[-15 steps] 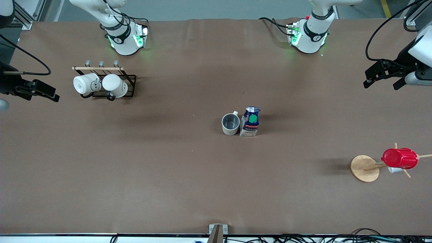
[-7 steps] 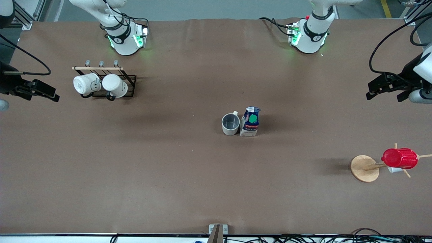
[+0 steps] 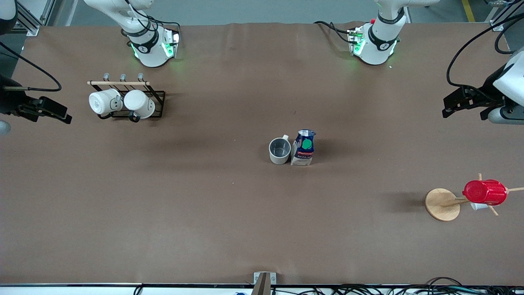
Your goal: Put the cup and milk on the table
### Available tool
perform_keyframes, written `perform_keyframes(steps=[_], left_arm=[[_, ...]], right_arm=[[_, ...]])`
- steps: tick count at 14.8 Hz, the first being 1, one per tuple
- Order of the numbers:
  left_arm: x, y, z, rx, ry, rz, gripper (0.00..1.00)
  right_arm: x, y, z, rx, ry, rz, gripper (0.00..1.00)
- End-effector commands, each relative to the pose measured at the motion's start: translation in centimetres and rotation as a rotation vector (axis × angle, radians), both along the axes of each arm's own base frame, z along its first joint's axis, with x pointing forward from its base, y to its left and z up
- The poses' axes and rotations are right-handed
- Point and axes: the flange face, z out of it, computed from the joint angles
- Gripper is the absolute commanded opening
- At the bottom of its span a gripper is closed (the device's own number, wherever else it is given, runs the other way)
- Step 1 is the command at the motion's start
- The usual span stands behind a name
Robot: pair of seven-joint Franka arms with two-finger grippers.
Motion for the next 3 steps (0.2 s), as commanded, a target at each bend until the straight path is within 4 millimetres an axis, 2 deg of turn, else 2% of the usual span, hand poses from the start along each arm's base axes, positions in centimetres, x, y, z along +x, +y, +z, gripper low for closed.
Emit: perform_keyframes(steps=[1,3], left_arm=[[-0.59,0.07,0.33,0.002,-0.013,0.012,0.99],[-0.44,0.07,0.32,-0.023,-0.023,0.017,0.99]], right_arm=[[-0.69,-0.28,0.07,-0.010,-0.004,0.006,1.00],[-0.71,-0.28,0.06,-0.010,-0.002,0.006,1.00]])
